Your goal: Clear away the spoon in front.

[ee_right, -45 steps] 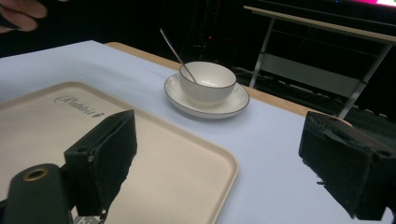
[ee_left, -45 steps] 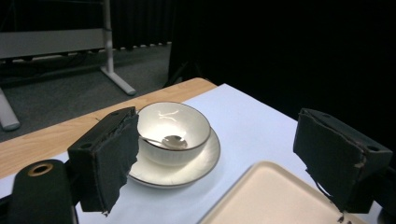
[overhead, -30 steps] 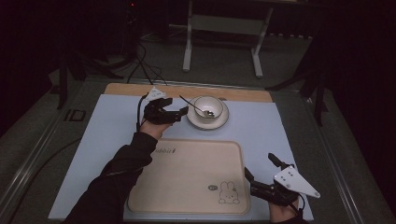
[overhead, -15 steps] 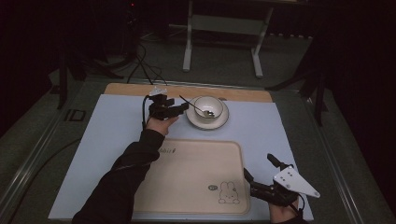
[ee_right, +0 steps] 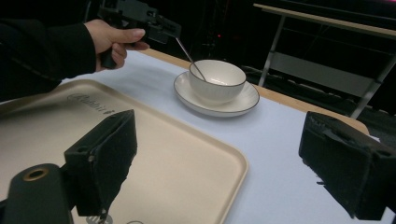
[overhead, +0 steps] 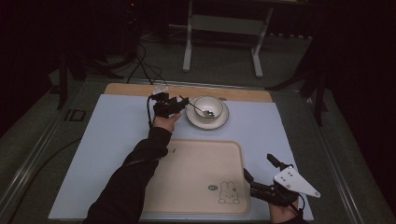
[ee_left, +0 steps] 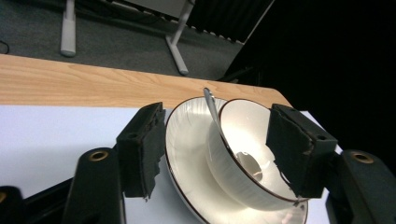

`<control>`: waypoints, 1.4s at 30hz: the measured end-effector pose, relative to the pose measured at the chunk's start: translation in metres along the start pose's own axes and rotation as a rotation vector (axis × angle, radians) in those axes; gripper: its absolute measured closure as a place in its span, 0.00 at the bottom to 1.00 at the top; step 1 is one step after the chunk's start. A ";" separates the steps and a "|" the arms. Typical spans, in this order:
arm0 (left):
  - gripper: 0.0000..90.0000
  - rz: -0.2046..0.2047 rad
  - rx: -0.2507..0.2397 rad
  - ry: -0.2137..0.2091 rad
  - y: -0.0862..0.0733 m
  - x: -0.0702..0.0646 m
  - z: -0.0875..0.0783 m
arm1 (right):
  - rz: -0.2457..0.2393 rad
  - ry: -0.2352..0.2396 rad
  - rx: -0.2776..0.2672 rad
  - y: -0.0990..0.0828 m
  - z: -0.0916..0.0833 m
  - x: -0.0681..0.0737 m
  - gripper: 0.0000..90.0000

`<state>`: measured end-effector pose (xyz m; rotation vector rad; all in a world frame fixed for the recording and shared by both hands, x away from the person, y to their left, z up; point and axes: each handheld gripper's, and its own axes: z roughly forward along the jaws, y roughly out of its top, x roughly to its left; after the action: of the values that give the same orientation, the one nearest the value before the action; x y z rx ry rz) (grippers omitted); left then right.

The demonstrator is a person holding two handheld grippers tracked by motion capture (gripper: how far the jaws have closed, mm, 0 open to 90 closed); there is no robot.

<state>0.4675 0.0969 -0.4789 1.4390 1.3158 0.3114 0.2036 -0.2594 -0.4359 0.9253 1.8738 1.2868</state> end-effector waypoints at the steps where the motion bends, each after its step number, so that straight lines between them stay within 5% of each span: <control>1: 0.44 -0.002 -0.001 0.000 -0.001 0.000 0.001 | 0.000 0.000 -0.001 0.000 0.000 0.000 0.13; 22: 0.71 -0.144 -0.096 0.023 -0.012 0.002 0.018 | 0.005 0.008 -0.002 -0.001 0.000 -0.001 0.13; 35: 0.96 -0.159 -0.129 0.000 -0.011 -0.005 0.017 | 0.005 0.012 -0.003 -0.001 0.000 -0.001 0.13; 42: 0.99 -0.153 -0.136 -0.017 -0.009 -0.013 0.017 | 0.003 0.012 -0.003 0.000 0.000 0.000 0.13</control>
<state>0.4713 0.0756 -0.4867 1.2178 1.3565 0.2813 0.2037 -0.2599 -0.4362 0.9211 1.8798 1.2998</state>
